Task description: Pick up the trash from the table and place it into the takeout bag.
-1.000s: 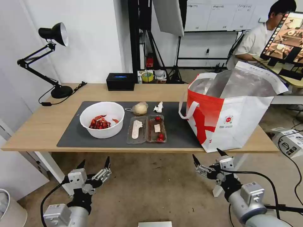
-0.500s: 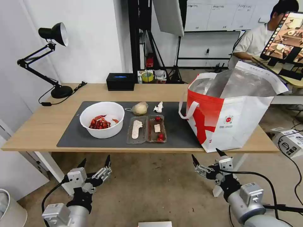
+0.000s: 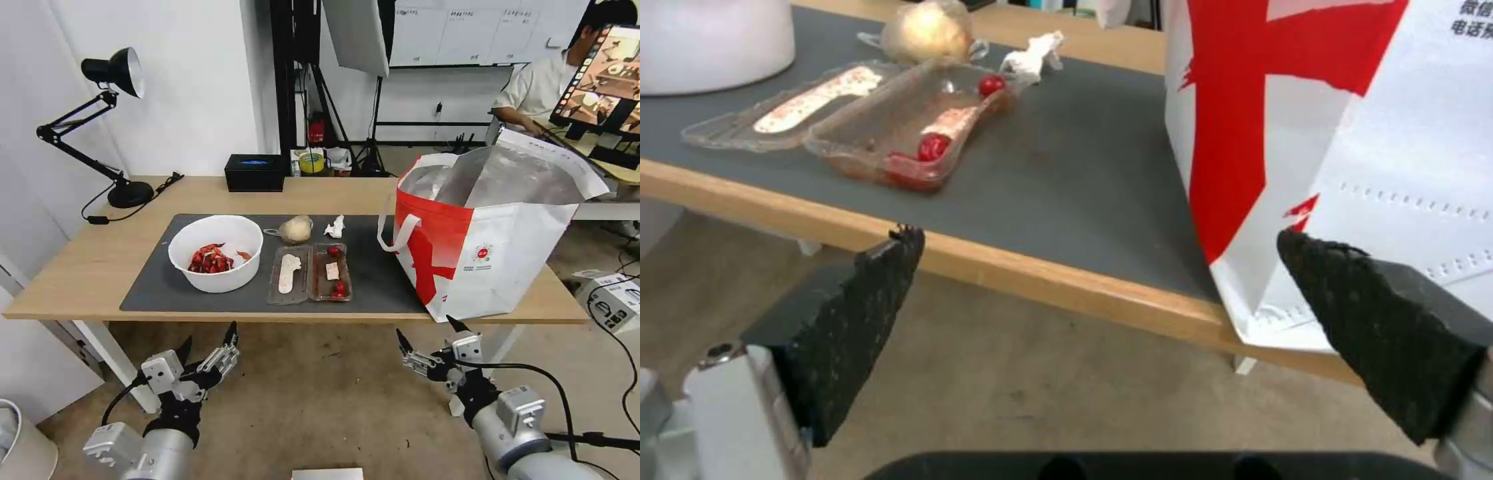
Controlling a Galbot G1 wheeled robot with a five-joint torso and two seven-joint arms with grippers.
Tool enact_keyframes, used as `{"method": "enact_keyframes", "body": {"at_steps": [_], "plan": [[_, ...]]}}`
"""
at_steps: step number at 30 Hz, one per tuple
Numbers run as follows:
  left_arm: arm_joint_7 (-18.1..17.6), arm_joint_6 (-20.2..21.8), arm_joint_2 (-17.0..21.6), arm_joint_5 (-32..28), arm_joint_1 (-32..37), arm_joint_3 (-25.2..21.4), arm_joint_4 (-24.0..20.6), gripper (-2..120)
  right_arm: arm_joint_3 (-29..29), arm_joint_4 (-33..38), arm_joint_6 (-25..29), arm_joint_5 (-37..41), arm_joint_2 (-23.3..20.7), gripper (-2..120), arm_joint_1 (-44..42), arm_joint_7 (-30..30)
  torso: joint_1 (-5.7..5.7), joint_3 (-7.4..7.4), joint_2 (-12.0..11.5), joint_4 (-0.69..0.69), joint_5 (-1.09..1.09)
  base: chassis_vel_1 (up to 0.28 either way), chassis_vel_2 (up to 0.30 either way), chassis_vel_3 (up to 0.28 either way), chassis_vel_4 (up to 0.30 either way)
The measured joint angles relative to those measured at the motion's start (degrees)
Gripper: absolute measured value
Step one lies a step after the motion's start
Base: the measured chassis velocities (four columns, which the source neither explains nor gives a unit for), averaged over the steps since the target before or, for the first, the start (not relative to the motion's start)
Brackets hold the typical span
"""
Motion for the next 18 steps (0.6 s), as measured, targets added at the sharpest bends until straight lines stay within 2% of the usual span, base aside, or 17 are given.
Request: {"method": "enact_keyframes", "body": {"at_steps": [6,8,9,18], "plan": [[-2.8,0.0,0.3,-7.2,-1.1,3.2,-0.1,100,-0.2,0.0,0.1,-0.2,0.2,100,-0.2,0.0,0.00,0.00,0.0,0.00,0.00,0.000,0.000,0.000,0.000],[-7.1,-1.4,2.1,-19.4,-4.4,7.3,0.4,100,-0.2,0.0,0.2,-0.3,0.3,100,-0.4,0.0,0.00,0.00,0.0,0.00,0.00,0.000,0.000,0.000,0.000],[-8.7,-2.9,3.0,-23.2,-6.2,9.1,1.4,100,-0.2,-0.1,0.2,-0.4,0.4,100,-0.4,0.1,0.00,0.00,0.0,0.00,0.00,0.000,0.000,0.000,0.000],[-9.7,-6.9,5.5,-29.9,-12.6,12.6,5.5,100,-0.3,-0.9,0.2,-1.0,0.7,100,-0.5,0.2,0.00,0.00,0.0,0.00,0.00,0.000,0.000,0.000,0.000]]}}
